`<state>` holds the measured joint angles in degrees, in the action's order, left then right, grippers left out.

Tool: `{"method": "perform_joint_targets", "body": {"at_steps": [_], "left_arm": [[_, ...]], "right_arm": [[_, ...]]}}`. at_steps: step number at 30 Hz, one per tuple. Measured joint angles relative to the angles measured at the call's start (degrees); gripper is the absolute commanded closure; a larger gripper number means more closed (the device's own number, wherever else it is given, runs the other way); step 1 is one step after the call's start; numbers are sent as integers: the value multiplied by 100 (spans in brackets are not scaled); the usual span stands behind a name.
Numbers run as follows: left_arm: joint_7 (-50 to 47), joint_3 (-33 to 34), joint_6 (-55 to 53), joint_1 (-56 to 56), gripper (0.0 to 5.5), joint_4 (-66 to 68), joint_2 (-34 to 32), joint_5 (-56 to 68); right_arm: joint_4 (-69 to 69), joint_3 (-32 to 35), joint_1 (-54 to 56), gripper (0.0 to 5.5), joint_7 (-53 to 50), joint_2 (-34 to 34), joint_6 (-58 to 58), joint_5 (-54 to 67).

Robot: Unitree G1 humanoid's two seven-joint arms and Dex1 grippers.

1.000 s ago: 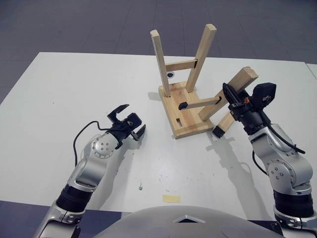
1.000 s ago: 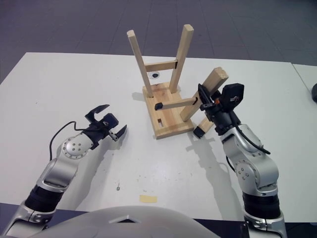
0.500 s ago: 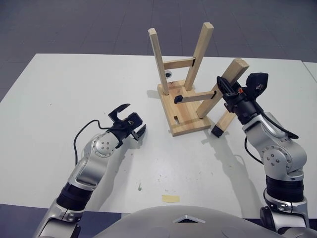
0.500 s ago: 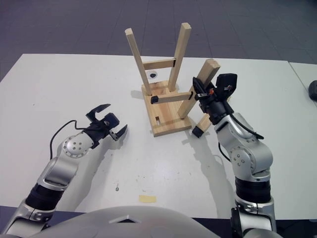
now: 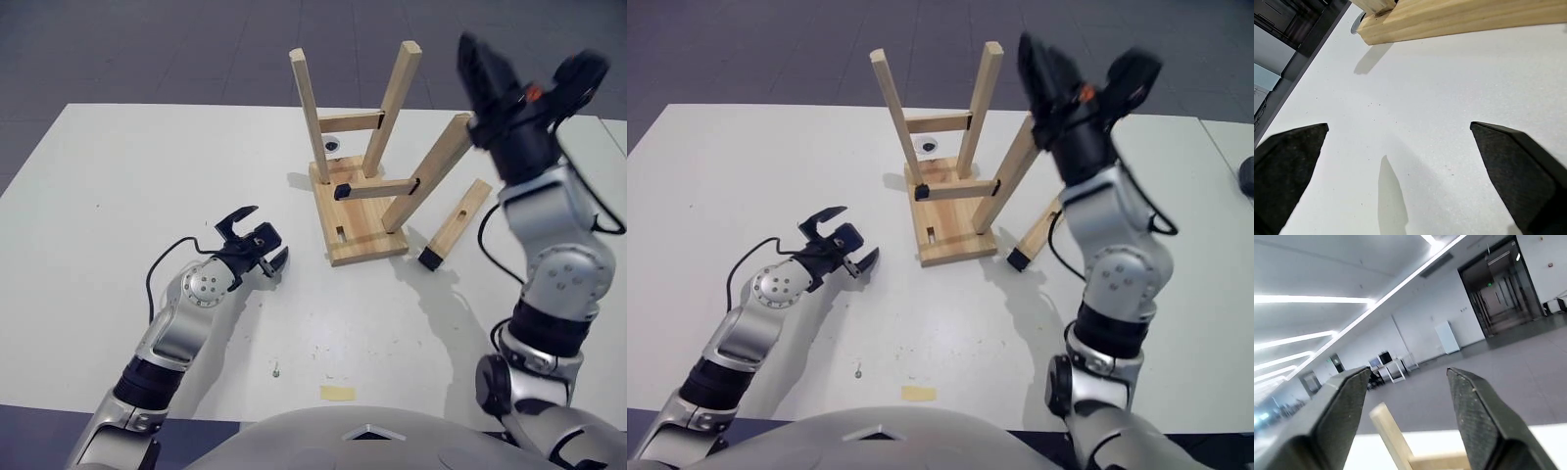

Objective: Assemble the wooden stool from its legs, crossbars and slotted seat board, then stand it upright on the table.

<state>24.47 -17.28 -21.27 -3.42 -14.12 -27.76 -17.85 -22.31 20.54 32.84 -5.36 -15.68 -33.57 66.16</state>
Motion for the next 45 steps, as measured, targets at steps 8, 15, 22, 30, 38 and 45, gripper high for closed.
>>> {"method": "perform_joint_targets", "body": {"at_steps": [8, 15, 22, 30, 38, 45], "left_arm": [[-7, 23, 13, 0, 10, 10, 28, -5], [-8, 23, 13, 45, 10, -21, 28, -7], [-30, -19, 21, 49, 10, -28, 69, -42], [-53, -16, 20, 49, 10, -23, 95, -66], [-59, 0, -32, 50, 10, -30, 255, -11], [-67, 24, -52, 47, 10, -30, 264, -8]], "right_arm": [[1447, 395, -195, 70, -643, -934, 154, -1305], [644, -493, -2051, 12, -1545, -707, -1740, -2154], [429, -711, -2115, 12, -2214, 76, -2727, -2513], [411, -939, -2333, 111, -2234, 355, -3321, -3333], [486, -811, -2197, 241, -2002, 483, -3423, -3966], [570, -647, -2066, 346, -1739, 675, -3402, -4274]]}}
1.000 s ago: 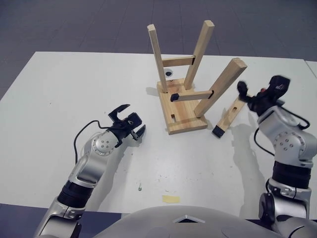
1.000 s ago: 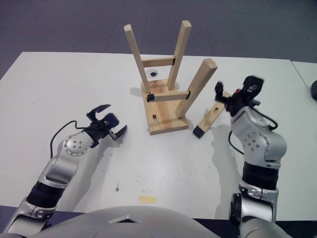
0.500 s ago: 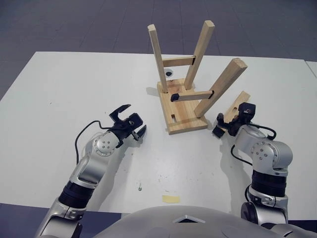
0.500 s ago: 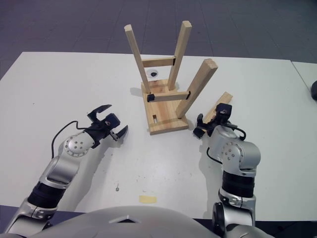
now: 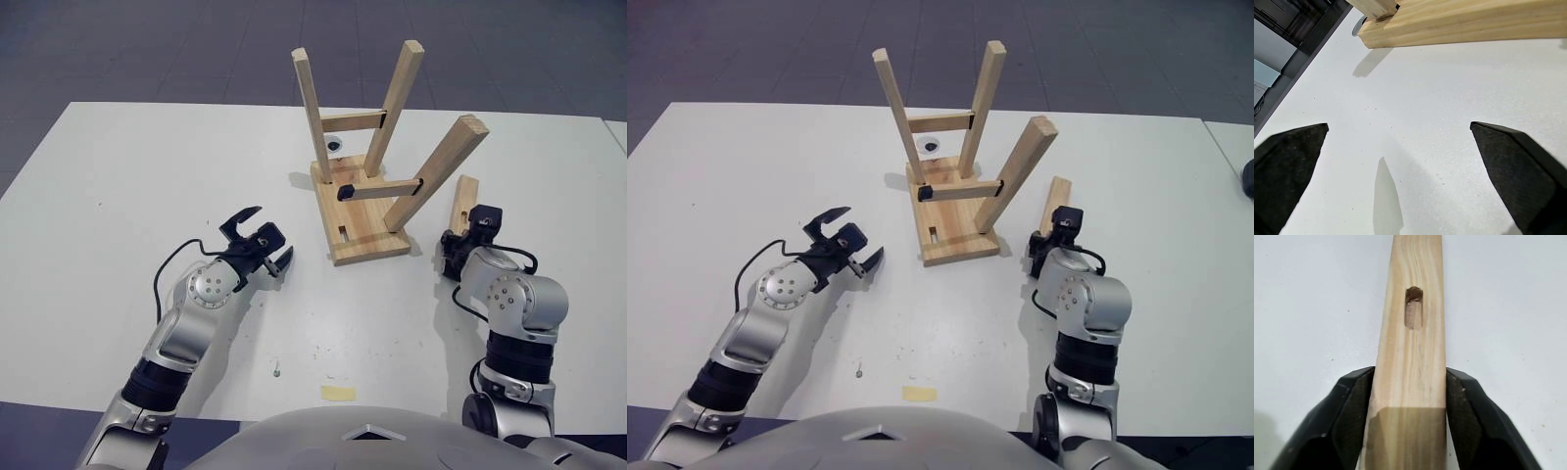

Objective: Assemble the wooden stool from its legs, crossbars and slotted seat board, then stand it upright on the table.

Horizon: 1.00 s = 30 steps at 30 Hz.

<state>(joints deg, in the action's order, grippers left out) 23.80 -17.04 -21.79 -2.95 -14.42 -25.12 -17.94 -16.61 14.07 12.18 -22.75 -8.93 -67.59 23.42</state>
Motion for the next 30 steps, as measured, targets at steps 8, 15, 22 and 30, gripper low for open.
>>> {"method": "perform_joint_targets", "body": {"at_steps": [8, 15, 22, 30], "left_arm": [[53, 995, -1161, -738, 10, -826, 998, 1511], [-369, 2717, -3077, -2066, 10, -1686, 2021, 3656], [-1380, 4633, -4101, -3957, 10, -1859, 2449, 6833], [-3428, 4620, -3476, -4757, 129, -1743, 2029, 10159]], "right_arm": [[220, 492, 218, 346, 505, 151, 685, -121], [412, 80, 1515, 346, 1971, -846, 3682, -876], [-208, -1013, 1978, 346, 4050, -1349, 5493, -998], [-1184, -1741, 1825, 346, 5401, -1527, 5502, -512]]}}
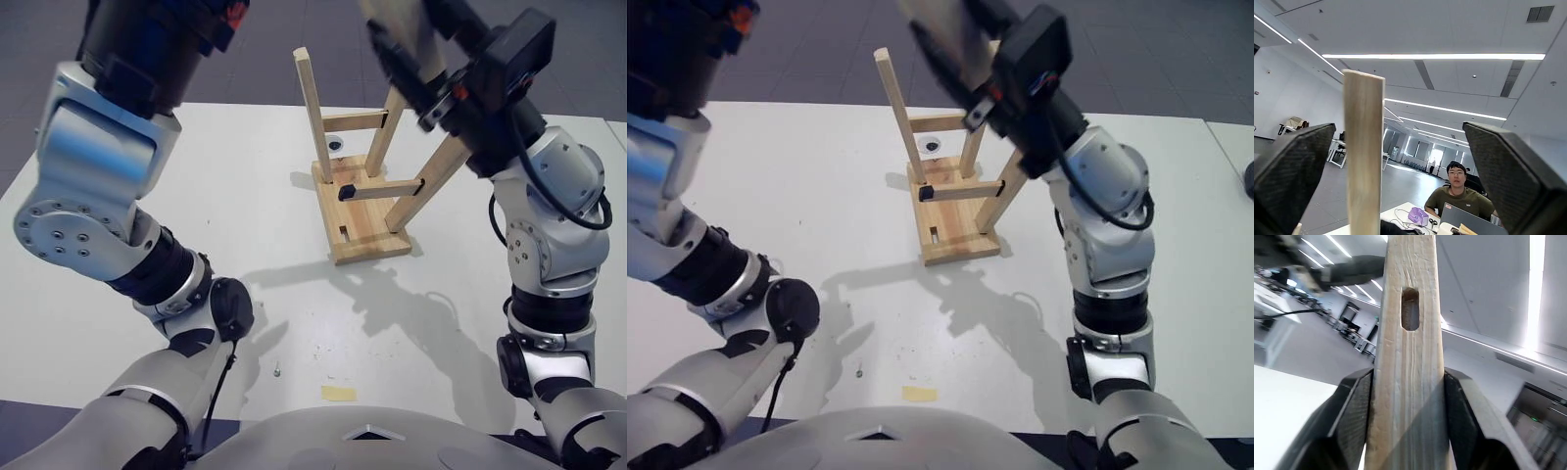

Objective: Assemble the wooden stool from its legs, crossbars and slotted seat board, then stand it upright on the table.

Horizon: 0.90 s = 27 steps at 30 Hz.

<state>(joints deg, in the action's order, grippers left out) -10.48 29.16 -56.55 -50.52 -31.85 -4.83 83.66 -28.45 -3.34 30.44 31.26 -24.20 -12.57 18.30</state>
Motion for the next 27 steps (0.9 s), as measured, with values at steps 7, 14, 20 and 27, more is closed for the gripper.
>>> {"method": "perform_joint_targets", "body": {"at_steps": [7, 14, 20, 27], "left_arm": [[-516, -645, 522, 87, 248, -9, -803, 393], [-386, -1229, 744, 258, 366, -45, -1476, -74], [-163, -1376, 983, 260, 447, -110, -1844, -297], [-146, -1408, 1212, 344, 447, -183, -1954, -131]], "right_arm": [[-52, -20, -221, 346, 162, -32, -50, 80], [-90, -36, -272, 346, 159, -30, -76, -32], [-185, -134, -369, 346, 134, -17, -91, -128], [-170, -204, -377, 271, 33, -9, -43, -348]]}}
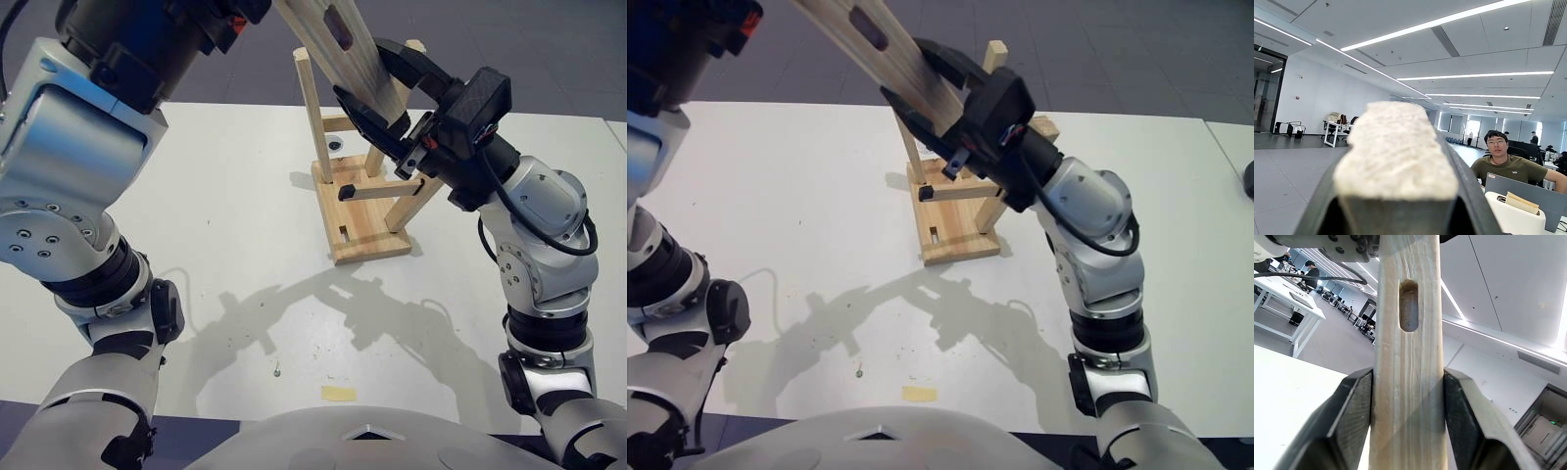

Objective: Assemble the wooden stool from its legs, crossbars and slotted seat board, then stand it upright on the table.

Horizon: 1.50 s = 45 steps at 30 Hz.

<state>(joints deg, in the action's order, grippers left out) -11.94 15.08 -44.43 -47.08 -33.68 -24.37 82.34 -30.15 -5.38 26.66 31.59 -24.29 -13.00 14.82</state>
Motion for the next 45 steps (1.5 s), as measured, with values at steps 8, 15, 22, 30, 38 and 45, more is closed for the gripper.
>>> {"method": "perform_joint_targets", "body": {"at_steps": [8, 15, 22, 30, 38, 45], "left_arm": [[-58, 519, 544, -251, 447, 452, -741, -896], [434, 95, 632, 310, 447, 470, -1057, -2117], [1126, -824, 590, 1422, 447, 523, -1278, -3735], [1466, -941, 542, 1777, 447, 466, -1264, -4422], [1699, -993, 533, 1788, 447, 540, -933, -4689], [1783, -996, 462, 1865, 447, 525, -743, -4858]], "right_arm": [[377, 355, -16, 147, -633, 467, -520, 259], [1376, 2066, 1289, 33, -2114, 1002, -1449, 1613], [2904, 2057, 968, 10, -2118, 261, -1070, 550], [2241, 1753, -512, 10, -1506, 601, -921, 827], [1175, 1271, -779, 10, -1668, 1145, -1257, 1149], [913, 1736, -470, 10, -2265, 1749, -2188, 2723]]}}
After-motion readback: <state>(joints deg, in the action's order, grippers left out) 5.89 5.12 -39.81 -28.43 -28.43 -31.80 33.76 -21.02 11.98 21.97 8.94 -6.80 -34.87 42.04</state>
